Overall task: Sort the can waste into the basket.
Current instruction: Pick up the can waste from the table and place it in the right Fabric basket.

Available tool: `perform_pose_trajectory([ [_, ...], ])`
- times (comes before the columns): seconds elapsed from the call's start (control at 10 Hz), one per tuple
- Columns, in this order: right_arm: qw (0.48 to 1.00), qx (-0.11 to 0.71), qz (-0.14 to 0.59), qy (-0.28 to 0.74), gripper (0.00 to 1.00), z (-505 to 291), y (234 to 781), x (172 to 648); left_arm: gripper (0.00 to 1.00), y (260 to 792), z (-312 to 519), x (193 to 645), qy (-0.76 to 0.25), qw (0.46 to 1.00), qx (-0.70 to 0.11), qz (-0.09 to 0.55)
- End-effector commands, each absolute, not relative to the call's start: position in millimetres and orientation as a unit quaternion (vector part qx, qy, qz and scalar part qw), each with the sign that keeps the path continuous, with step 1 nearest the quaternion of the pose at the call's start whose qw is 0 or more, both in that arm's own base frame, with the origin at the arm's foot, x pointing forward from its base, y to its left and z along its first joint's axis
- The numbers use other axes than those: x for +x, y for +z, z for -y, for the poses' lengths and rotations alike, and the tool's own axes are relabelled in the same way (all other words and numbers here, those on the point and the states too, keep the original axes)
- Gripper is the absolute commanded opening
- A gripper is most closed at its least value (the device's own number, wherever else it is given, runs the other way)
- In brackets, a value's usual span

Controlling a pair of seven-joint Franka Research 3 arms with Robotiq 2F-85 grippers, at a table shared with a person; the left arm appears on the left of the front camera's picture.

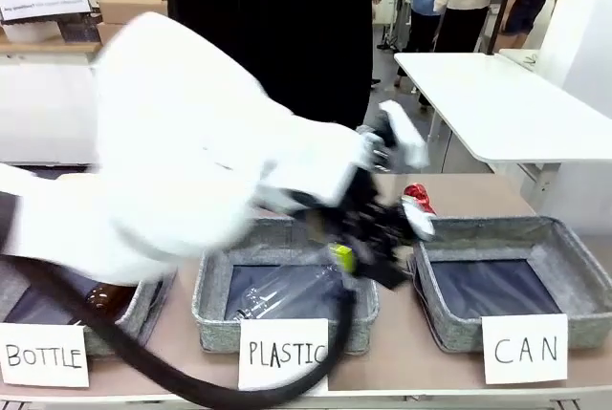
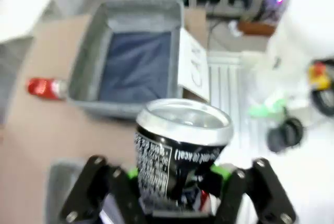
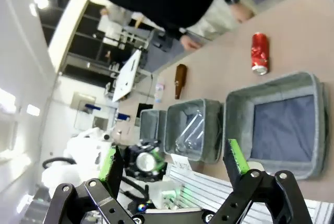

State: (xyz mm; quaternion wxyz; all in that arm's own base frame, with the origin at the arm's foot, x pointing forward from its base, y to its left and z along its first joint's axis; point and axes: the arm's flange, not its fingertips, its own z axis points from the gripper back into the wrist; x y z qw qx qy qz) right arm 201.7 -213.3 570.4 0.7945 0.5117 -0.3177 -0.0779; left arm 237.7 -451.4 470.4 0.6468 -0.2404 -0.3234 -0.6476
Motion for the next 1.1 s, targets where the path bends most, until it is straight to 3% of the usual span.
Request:
perform_pose_trajectory([
  [0.0,0.795,0.503,0.337,-0.041,1.00,210.9,612.1,202.3,0.01,489.2,408.6,230.7,-0.651,0.647,-0.241,0.315],
  [0.4,0.795,0.503,0.337,-0.041,1.00,210.9,612.1,202.3,0.01,475.1,434.9,239.0,-0.649,0.648,-0.238,0.320],
  [0.5,0.795,0.503,0.337,-0.041,1.00,210.9,612.1,202.3,0.01,463.6,479.6,275.8,-0.713,0.565,-0.259,0.324],
  [0.7,0.795,0.503,0.337,-0.041,1.00,210.9,612.1,202.3,0.01,439.5,567.4,321.9,-0.751,0.479,-0.287,0.352],
  [1.0,0.795,0.503,0.337,-0.041,1.00,210.9,612.1,202.3,0.01,408.4,636.2,338.1,-0.765,0.464,-0.274,0.353],
])
